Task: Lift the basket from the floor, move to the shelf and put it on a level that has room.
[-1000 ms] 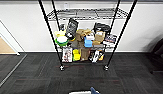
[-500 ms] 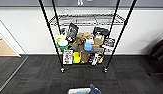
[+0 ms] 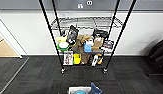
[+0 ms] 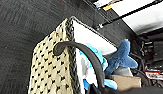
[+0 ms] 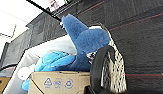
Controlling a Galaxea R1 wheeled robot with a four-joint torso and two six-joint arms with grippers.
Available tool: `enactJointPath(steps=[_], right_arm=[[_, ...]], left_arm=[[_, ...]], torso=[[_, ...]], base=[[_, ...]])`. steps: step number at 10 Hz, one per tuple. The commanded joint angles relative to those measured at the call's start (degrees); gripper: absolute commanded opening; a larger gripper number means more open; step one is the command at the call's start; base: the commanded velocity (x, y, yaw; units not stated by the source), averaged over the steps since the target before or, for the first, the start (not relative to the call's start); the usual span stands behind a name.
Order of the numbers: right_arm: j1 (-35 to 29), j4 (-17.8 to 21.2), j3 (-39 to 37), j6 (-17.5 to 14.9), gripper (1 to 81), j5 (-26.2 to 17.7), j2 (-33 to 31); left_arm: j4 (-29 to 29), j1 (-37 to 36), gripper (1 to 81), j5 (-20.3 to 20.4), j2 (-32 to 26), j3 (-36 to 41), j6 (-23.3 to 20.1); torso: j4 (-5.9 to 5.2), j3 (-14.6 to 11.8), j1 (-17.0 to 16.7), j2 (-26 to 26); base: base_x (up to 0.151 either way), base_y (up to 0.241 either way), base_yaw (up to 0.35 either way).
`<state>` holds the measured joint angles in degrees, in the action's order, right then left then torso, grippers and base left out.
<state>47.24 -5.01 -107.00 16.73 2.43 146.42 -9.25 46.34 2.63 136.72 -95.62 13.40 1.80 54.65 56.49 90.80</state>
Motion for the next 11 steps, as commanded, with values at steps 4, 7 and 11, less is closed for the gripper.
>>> enactJointPath(steps=[4, 7, 11], right_arm=[[-6.76, 0.88, 11.72, 1.82, 1.0, 1.97, -7.87], [-6.84, 0.70, 14.46, 1.82, 1.0, 2.14, -9.37], [-6.93, 0.70, 14.81, 1.82, 1.0, 2.14, -9.19]], left_arm=[[-0.50, -6.91, 1.0, -0.52, -5.31, 8.52, 0.75], [-0.42, -6.91, 1.0, -0.44, -5.13, 9.57, 0.76], [-0.50, -7.00, 1.0, -0.52, -5.22, 10.37, 0.75]], torso=[[0.00, -0.70, -7.41, -11.44], [0.00, -0.70, -11.22, -17.31], [0.00, -9.48, -15.43, -24.00]], base=[[0.000, 0.000, 0.000], [0.000, 0.000, 0.000], [0.000, 0.000, 0.000]])
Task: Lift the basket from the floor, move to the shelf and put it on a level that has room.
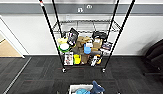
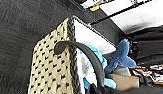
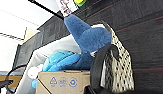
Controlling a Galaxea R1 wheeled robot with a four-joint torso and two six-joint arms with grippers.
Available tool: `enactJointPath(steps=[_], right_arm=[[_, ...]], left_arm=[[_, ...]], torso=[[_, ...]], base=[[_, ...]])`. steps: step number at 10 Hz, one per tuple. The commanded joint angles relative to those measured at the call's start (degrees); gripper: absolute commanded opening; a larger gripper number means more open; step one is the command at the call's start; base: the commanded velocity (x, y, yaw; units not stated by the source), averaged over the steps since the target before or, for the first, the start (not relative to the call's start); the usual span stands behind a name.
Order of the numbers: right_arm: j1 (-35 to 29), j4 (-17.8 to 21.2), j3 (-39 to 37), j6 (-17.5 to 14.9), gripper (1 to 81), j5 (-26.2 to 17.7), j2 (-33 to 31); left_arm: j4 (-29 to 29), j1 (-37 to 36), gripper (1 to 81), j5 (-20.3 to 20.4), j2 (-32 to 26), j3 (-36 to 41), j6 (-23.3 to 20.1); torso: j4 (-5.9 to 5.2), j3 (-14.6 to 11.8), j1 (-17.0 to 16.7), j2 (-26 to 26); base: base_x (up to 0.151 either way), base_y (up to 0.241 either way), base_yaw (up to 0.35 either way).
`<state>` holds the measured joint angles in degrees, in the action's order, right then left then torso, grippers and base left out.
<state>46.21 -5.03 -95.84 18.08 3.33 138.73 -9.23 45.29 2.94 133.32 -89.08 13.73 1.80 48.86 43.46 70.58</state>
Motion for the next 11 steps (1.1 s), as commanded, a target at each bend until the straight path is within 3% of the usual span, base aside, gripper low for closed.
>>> enactJointPath(steps=[1, 11], right_arm=[[-5.56, 0.73, 3.66, 0.47, 1.0, 1.24, -1.59], [-1.60, 0.38, 4.36, 0.29, 1.0, 2.03, -1.85]], left_arm=[[-0.53, -5.69, 1.0, -0.83, -2.00, 3.90, 0.42], [-0.09, -2.17, 1.0, -0.74, -3.23, 6.80, 0.34]], torso=[[0.00, -5.55, -3.62, -5.62], [0.00, -24.68, -16.13, -24.37]], base=[[0.000, 0.000, 0.000], [0.000, 0.000, 0.000]])
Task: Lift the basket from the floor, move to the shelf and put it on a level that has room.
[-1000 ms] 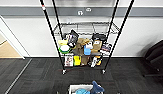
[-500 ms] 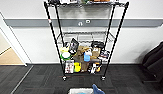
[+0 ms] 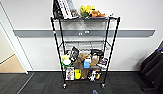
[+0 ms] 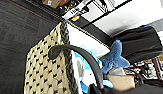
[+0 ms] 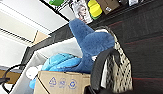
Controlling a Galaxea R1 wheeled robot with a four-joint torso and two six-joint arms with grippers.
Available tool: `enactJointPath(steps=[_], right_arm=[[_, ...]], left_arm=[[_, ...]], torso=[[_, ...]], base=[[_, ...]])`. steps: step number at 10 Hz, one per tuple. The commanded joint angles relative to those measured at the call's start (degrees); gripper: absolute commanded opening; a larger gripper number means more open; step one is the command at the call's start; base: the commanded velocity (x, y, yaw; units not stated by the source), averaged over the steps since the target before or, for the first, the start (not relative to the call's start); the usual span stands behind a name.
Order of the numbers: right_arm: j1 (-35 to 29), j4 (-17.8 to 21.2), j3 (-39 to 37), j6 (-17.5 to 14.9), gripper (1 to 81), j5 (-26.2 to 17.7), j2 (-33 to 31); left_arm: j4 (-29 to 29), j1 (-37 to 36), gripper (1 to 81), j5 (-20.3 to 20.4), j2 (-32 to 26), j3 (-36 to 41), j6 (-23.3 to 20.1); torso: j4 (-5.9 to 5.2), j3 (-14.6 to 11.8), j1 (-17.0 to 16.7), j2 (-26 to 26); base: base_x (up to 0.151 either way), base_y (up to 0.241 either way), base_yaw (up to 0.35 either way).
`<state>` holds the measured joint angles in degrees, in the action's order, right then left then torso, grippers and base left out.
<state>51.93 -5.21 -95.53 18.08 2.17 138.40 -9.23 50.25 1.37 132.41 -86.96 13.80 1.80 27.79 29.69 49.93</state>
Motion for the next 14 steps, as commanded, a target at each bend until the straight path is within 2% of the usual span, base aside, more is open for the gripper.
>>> enactJointPath(steps=[1, 3, 5, 7, 9, 12, 14], right_arm=[[-7.15, 0.55, 4.39, 0.21, 1.0, 3.19, -1.70], [-6.79, 0.55, 4.92, 0.20, 1.0, 3.27, -2.05], [-6.26, 0.55, 5.18, 0.20, 1.0, 3.36, -2.49], [-5.91, 0.46, 6.68, 0.20, 1.0, 5.12, -3.45], [-6.09, 0.46, 6.85, 0.20, 1.0, 5.12, -3.28], [-6.00, -0.60, 6.94, 0.29, 1.0, 4.42, -2.05], [-5.12, -0.68, 7.21, 0.20, 1.0, 4.42, -1.87]], left_arm=[[-0.09, -6.87, 1.0, 0.83, -2.67, 5.03, 0.26], [-0.09, -6.26, 1.0, 0.83, -2.94, 5.74, 0.26], [0.00, -5.90, 1.0, 0.84, -3.03, 6.45, 0.26], [0.00, -5.81, 1.0, 0.92, -3.29, 7.15, 0.26], [0.00, -5.29, 1.0, 1.01, -3.29, 7.24, 0.18], [0.18, -2.31, 1.0, 4.35, -3.29, 6.97, 0.00], [0.18, -1.51, 1.0, 4.35, -3.20, 7.32, -0.18]], torso=[[0.00, -5.53, -3.58, -5.57], [0.00, -3.56, -6.03, -9.22], [0.00, -4.83, -7.93, -12.00], [0.00, -5.07, -10.34, -15.74], [0.00, -5.09, -12.92, -19.68], [0.00, -5.09, -16.70, -25.51], [0.00, -5.09, -19.21, -29.38]], base=[[0.000, 0.000, 0.000], [0.000, 0.000, 0.000], [0.000, 0.000, 0.000], [0.000, 0.000, 0.000], [0.000, 0.000, 0.000], [0.000, 0.000, 0.000], [0.000, 0.000, 0.000]])
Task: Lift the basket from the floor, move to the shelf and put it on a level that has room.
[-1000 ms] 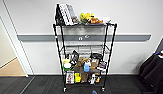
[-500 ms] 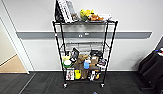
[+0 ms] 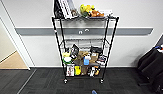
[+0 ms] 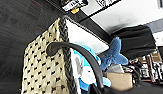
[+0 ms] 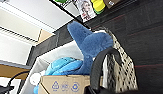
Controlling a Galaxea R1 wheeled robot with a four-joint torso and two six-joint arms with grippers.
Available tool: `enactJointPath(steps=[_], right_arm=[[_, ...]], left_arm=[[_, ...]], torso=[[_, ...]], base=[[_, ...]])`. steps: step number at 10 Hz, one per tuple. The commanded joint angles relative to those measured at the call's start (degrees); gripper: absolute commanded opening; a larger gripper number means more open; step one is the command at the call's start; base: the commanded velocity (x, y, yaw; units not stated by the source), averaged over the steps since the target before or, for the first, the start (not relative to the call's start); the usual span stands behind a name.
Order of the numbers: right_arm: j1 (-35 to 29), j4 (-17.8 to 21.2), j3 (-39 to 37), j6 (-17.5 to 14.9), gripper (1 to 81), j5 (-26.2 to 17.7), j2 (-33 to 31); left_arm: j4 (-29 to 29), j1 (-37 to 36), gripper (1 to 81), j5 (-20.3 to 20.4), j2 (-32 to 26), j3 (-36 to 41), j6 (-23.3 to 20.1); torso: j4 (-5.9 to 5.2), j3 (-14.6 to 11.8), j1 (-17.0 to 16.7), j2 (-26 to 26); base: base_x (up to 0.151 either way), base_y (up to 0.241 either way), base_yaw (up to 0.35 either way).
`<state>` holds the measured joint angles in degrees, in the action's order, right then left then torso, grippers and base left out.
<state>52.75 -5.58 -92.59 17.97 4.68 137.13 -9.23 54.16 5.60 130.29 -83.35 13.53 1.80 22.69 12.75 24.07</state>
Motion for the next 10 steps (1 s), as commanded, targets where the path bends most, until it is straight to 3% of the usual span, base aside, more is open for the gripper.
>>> enactJointPath(steps=[1, 5, 6, 10], right_arm=[[-5.76, -0.22, 4.36, 0.31, 1.0, 1.91, -0.60], [-5.50, -0.13, 4.18, 0.40, 1.0, 2.00, -0.78], [-5.23, -0.13, 4.18, 0.40, 1.0, 2.00, -0.78], [-4.71, 0.05, 4.09, 0.49, 1.0, 2.26, -0.87]], left_arm=[[0.18, -5.34, 1.0, 0.12, -0.99, 3.80, 0.09], [0.26, -5.34, 1.0, 0.12, -0.64, 3.54, 0.00], [0.18, -5.34, 1.0, 0.12, -0.73, 3.54, 0.00], [0.18, -5.16, 1.0, 0.03, -0.55, 3.28, 0.09]], torso=[[0.00, 0.00, -3.58, -5.57], [0.00, -5.71, -8.37, -12.98], [0.00, -7.22, -5.99, -9.24], [0.00, -11.80, -8.13, -12.46]], base=[[0.000, 0.000, 0.000], [0.000, 0.000, 0.000], [0.000, 0.000, 0.000], [0.000, 0.000, 0.000]])
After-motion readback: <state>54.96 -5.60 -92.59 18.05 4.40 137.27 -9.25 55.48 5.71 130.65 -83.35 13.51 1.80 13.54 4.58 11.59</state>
